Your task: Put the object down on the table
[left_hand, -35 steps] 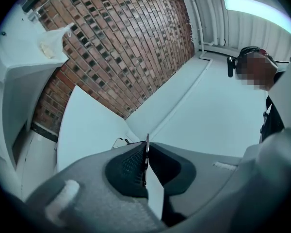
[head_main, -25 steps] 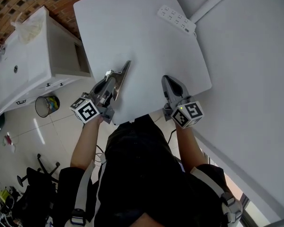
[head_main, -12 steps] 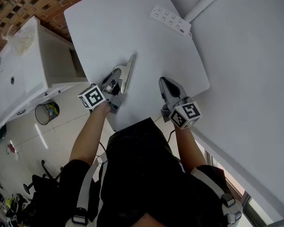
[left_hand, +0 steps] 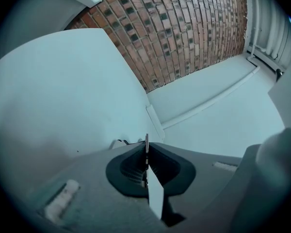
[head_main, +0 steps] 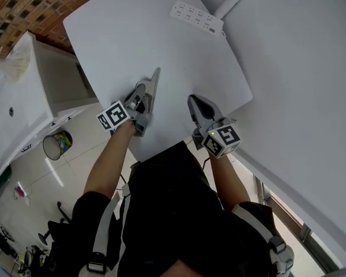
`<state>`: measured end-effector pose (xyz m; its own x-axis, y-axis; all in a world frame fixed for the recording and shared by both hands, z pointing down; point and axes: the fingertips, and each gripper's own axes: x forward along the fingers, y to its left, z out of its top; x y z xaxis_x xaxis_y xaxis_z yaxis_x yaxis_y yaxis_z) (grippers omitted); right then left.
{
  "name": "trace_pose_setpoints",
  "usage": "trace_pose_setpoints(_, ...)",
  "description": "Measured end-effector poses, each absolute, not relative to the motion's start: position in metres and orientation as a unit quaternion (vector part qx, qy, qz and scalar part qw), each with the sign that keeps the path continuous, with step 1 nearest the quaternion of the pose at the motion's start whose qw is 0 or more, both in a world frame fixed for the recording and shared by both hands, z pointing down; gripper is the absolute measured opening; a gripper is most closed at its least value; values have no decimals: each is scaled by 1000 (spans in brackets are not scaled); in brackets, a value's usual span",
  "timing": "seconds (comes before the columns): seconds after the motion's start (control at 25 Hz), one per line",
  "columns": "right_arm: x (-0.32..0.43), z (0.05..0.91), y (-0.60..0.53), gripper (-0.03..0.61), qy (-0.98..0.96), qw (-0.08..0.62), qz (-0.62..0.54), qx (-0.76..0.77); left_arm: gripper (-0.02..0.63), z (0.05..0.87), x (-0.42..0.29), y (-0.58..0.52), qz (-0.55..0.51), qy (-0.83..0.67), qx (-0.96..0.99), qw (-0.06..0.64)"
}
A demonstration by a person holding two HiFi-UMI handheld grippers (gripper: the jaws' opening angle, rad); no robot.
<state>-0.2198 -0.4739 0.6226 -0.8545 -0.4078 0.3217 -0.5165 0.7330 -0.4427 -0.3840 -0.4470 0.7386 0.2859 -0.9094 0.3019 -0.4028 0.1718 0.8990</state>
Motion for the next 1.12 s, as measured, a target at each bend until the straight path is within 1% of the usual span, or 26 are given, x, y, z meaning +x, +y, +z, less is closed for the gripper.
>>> trace_pose_setpoints(0.32,-213,621,-468,3,-923,99,267,258,9,748,-379,-448,-209,-548,600,544)
trace_pose_setpoints(0.4,-212,619,-468,3,-922,98,268,261,22,747,-379,-448,-206,-546,597,551)
trace_pose_setpoints(0.52,-213,617,-468,3,-923,98,267,260,78,748,-378,-447,-207,-543,588,563)
trace_pose_setpoints(0.8,-221,606,-464,3,-930,94,253,248,118,747,-384,-435,-213,-549,568,576)
trace_pose_setpoints(0.96,-222,604,-459,3,-933,96,247,243,118,751,-387,-427,-207,-556,547,591)
trace_pose_setpoints(1.12,-222,603,-450,3,-934,97,246,240,130,747,-389,-417,-180,-565,555,584)
